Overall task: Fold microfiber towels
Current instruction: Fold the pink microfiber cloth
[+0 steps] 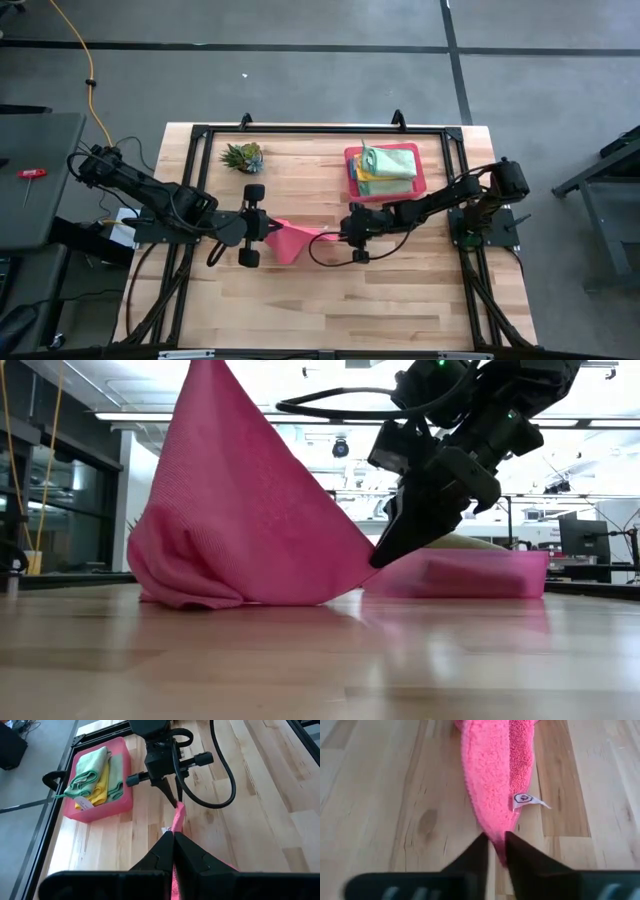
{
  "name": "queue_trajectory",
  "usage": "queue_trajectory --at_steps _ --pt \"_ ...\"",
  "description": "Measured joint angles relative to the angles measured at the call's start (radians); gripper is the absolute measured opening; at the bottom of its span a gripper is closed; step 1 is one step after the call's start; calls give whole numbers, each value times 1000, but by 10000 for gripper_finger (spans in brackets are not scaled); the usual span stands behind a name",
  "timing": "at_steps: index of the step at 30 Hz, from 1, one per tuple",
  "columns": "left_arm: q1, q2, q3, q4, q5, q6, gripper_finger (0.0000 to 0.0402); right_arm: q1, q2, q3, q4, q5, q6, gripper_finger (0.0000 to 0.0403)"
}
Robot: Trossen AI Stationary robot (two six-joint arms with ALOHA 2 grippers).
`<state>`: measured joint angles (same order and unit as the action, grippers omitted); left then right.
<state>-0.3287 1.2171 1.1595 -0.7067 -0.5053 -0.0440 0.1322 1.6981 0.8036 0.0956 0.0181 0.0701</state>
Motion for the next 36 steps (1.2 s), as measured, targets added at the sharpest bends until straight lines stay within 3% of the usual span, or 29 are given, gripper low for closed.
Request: queue_trajectory --at_steps 3,36 --pt "0 0 0 0 0 1 0 -1 0 0 0 -12 18 9" --pt "0 0 0 -8 -4 -6 0 -1 -4 0 -1 -27 64 0"
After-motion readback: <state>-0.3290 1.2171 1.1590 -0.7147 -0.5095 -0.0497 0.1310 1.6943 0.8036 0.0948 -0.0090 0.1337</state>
